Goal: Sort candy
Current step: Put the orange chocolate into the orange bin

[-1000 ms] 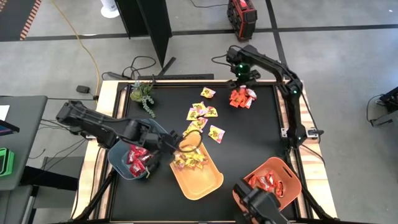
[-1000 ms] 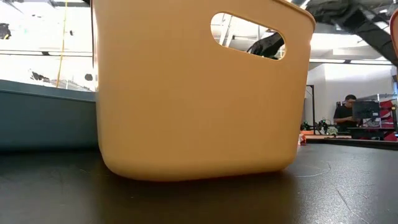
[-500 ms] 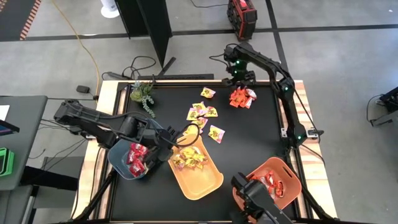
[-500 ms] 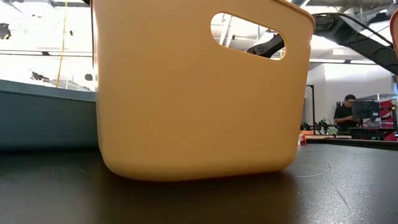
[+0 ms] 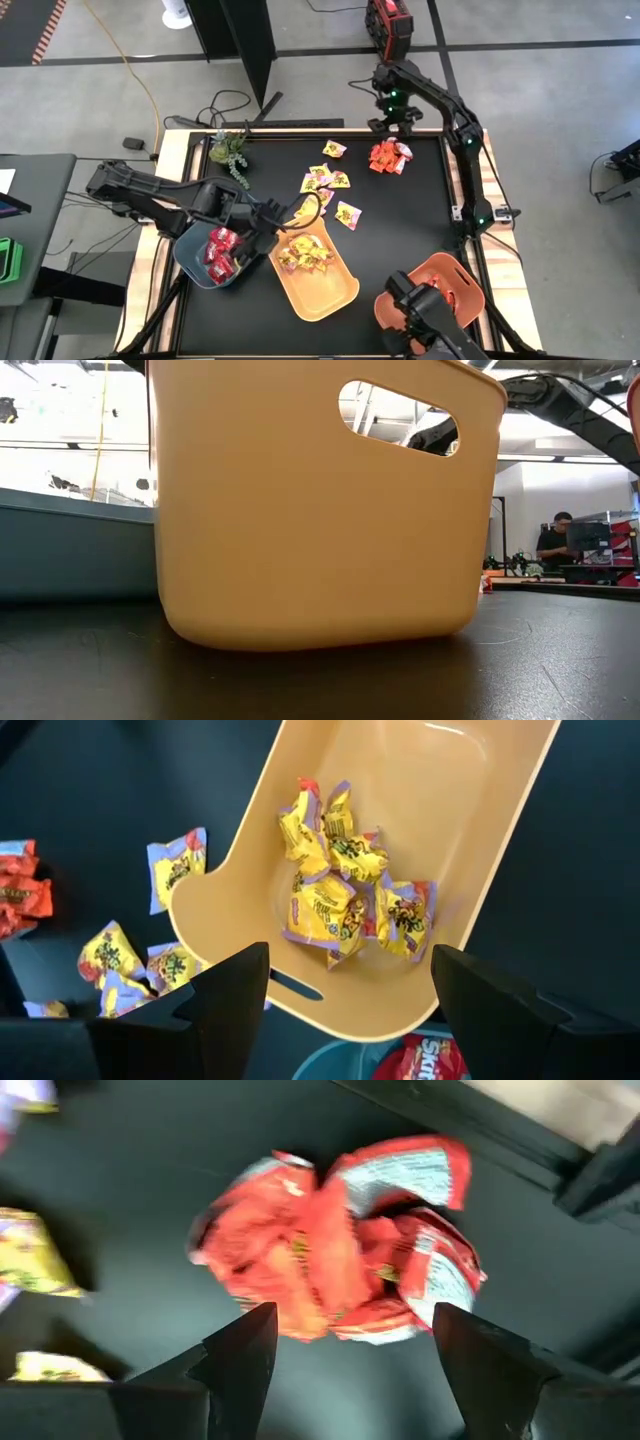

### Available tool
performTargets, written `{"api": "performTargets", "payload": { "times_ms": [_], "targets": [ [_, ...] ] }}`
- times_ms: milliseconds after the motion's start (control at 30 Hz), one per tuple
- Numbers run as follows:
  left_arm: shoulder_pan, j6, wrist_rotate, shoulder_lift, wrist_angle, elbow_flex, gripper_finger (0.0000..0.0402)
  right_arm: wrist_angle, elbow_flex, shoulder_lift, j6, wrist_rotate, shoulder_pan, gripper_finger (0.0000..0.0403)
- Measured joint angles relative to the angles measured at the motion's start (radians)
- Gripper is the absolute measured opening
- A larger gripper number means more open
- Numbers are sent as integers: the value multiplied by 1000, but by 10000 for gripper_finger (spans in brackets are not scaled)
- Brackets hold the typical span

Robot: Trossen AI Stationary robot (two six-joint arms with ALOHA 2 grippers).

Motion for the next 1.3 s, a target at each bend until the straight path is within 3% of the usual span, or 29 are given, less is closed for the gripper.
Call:
{"api": "performTargets", "payload": {
  "times_ms": [167, 467, 867, 1033, 1167, 1300],
  "targets": [
    [7, 2, 0, 0, -9, 0, 276, 46, -79, 2, -5, 22, 4, 285],
    [7, 11, 0, 0, -5, 0, 276, 39, -79, -4, -5, -6, 3, 275],
    [7, 9, 0, 0, -5, 0, 276, -10, -98, -4, -18, -41, 8, 122],
    [7, 8, 0, 0, -7, 0, 276, 21, -94, -28, -50, -31, 26, 80],
    [8, 10, 0, 0, -7, 0, 276, 68, -92, -69, -67, -30, 56, 82],
    [8, 9, 0, 0, -7, 0, 276, 83, -92, -71, -77, -9, 79, 119]
  ]
}}
